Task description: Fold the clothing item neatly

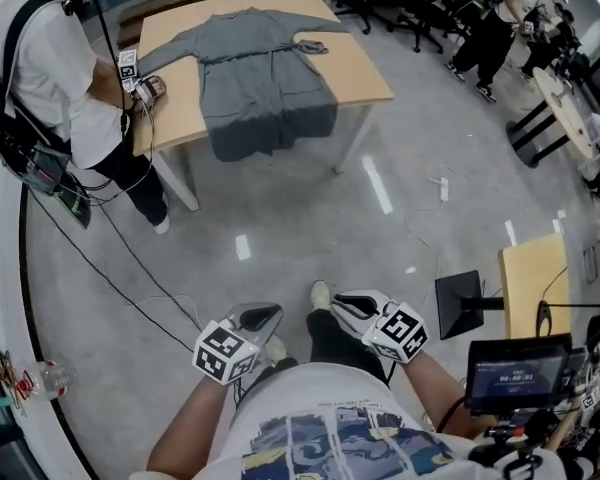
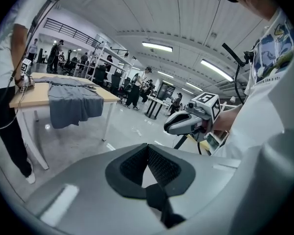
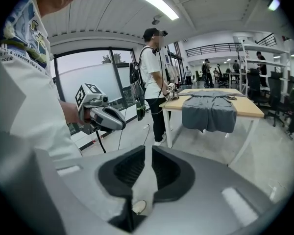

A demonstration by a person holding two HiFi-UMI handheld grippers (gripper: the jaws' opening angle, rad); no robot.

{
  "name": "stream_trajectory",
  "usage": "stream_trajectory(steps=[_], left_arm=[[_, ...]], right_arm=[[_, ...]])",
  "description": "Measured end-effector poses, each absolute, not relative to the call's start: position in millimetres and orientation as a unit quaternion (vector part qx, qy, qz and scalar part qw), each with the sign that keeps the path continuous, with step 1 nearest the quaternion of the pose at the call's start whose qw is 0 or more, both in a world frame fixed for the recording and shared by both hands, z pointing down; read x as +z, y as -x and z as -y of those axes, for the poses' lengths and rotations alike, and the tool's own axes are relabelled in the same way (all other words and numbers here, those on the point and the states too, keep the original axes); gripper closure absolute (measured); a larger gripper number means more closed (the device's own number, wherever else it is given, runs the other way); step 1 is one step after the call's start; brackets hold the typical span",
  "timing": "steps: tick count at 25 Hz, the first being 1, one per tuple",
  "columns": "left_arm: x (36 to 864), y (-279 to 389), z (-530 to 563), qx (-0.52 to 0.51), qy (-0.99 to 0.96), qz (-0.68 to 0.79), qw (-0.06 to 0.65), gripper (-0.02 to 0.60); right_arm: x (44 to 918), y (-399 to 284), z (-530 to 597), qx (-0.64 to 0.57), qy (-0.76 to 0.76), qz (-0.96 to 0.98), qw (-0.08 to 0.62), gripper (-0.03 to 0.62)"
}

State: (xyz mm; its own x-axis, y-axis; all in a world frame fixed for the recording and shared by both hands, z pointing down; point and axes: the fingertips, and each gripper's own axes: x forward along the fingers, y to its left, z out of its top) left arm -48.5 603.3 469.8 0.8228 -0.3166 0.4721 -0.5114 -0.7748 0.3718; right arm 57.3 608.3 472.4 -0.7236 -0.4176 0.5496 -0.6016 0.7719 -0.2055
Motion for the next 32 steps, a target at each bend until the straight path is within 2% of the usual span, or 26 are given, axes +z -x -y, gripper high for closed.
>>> stream_trajectory(steps=[12,21,32], left_arm=[[461,42,-469,0.215,-0.898,0.296,0.246,0.575],[436,-10,-361,0.220,-0.891,0.333,0.215,0.575],[446,-2,-277,0.218,-0.886,0.334,0.235,0.575]], right_arm=[[472,-85,-446,0.179,-0.245,0.929,0.212,0.562],[479,-137,-342,0.175,-0.214,0.937,0.214,0.562],[492,-139,-254,0.194,-0.231,0.931,0.205,0.562]])
